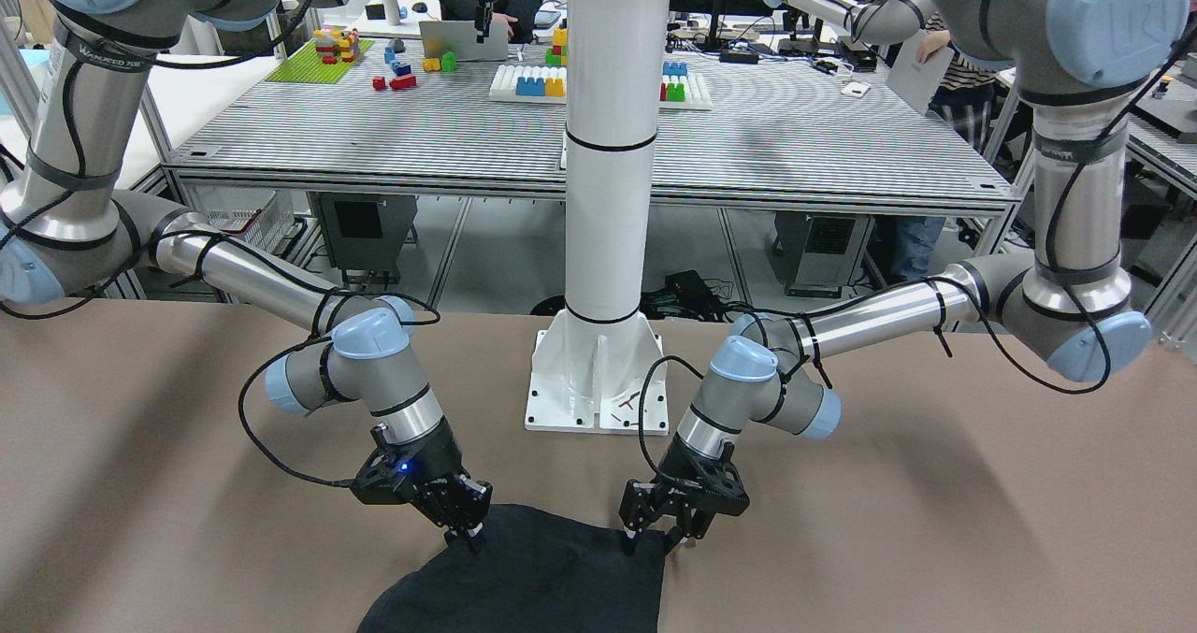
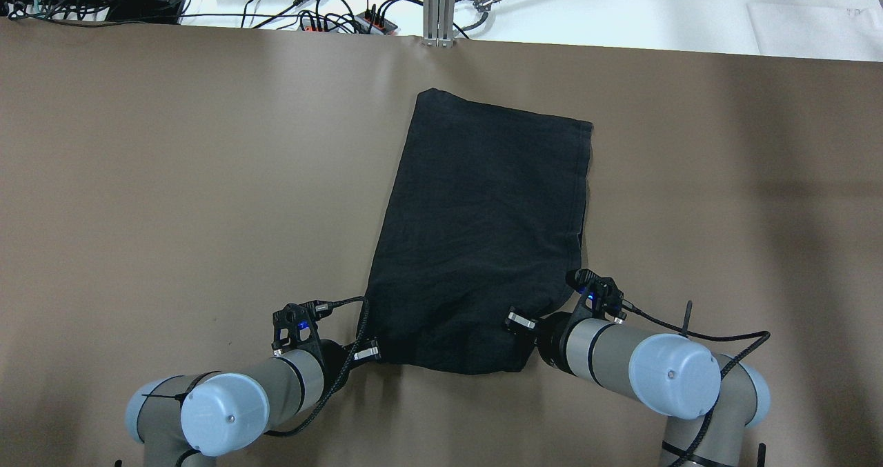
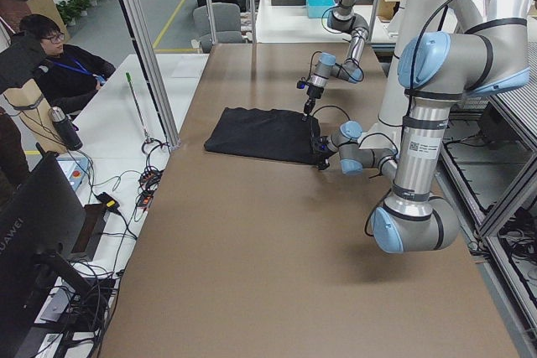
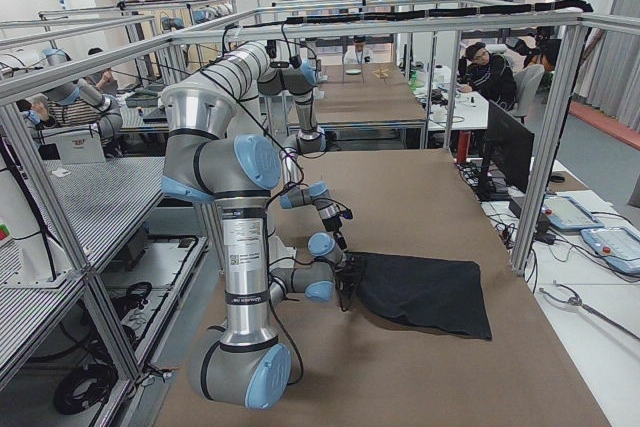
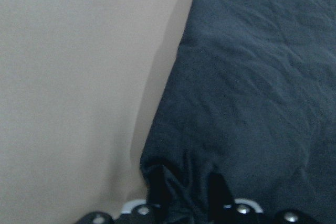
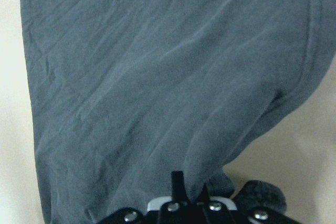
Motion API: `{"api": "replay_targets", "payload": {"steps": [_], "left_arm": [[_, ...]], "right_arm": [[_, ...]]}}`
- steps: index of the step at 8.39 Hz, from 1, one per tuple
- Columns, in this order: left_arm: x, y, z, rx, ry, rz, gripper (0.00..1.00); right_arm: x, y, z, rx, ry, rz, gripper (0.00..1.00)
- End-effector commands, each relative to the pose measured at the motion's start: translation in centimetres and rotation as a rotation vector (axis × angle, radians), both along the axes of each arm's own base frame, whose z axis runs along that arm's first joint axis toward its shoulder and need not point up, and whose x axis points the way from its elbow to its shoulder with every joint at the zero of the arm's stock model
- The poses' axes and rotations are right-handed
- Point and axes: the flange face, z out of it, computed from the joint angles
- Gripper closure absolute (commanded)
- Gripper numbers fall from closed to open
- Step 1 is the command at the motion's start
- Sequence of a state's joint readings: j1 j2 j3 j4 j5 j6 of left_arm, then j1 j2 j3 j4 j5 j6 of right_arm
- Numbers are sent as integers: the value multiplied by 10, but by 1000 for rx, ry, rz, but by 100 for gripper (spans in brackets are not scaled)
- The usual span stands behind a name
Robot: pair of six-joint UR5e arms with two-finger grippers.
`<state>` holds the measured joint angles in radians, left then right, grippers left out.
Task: Fold clothes
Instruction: 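Lift the near end with both grippers and fold it away from the robot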
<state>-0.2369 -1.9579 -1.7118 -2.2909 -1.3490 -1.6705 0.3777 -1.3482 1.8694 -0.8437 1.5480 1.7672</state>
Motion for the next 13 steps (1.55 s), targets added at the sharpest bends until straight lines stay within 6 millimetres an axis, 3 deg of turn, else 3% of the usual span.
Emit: {"api": "replay_targets", "payload": {"steps": [1, 4, 5, 7, 8, 10, 11, 12, 13], "left_arm": [[-22, 6, -36, 12, 78, 22, 100], [-57, 17, -76, 31, 176, 46, 100], [-63, 20, -85, 37, 198, 45, 100], [-67, 50, -101, 47, 239, 82, 100], [-68, 68, -109, 51, 262, 99, 100], [-72, 75, -123, 57, 293, 107, 100], [-76, 59, -121, 61, 282, 77, 100], [-86, 27, -118, 63, 270, 30, 100], [-86, -11, -117, 56, 256, -7, 100]], "right_arm": [[0, 1, -2, -2, -4, -2, 100], [28, 21, -21, 13, -55, -30, 100], [41, 47, -28, 10, -80, -67, 100], [71, 105, -38, 7, -113, -168, 100], [67, 120, -39, -15, -125, -194, 100], [65, 118, -41, -26, -135, -178, 100], [70, 103, -35, -13, -118, -147, 100], [78, 69, -19, -20, -83, -81, 100], [87, 32, -18, -15, -77, 0, 100]]}}
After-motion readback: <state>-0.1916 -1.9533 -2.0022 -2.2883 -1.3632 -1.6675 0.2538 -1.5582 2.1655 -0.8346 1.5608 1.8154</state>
